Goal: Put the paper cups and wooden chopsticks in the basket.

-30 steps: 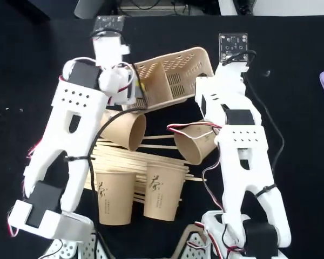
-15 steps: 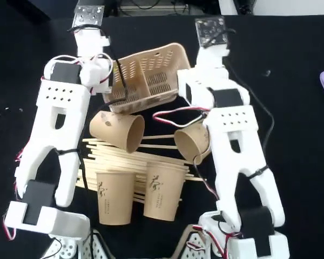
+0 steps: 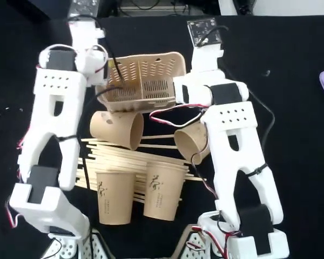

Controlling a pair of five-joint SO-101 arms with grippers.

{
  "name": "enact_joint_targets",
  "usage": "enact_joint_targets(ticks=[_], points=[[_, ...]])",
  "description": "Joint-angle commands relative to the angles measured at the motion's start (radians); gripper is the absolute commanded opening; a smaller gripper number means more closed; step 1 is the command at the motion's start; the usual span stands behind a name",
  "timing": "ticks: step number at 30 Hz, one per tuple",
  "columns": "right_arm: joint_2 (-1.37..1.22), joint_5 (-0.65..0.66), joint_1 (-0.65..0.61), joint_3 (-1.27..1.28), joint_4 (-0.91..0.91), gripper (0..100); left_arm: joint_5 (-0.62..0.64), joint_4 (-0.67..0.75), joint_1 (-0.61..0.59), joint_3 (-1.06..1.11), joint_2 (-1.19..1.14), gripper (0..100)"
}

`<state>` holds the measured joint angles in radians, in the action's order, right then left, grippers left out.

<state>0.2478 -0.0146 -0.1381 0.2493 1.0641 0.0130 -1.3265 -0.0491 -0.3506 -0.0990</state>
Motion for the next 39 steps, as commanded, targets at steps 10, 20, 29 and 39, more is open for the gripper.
enact_joint_targets(ticks=[10, 20, 29, 39], points=[[0.019, 0.077, -0.011, -0.079, -0.114, 25.4, 0.094, -0.100, -0.102, -0.375, -0.040, 24], [0.008, 0.074, -0.012, -0.143, -0.127, 25.4, 0.094, -0.199, -0.077, -0.380, -0.054, 24], [-0.114, 0.074, -0.012, -0.064, -0.178, 25.4, 0.092, -0.141, -0.047, -0.194, -0.051, 24], [-0.130, 0.072, -0.041, -0.122, -0.170, 25.5, 0.094, -0.166, 0.074, -0.231, -0.040, 25]])
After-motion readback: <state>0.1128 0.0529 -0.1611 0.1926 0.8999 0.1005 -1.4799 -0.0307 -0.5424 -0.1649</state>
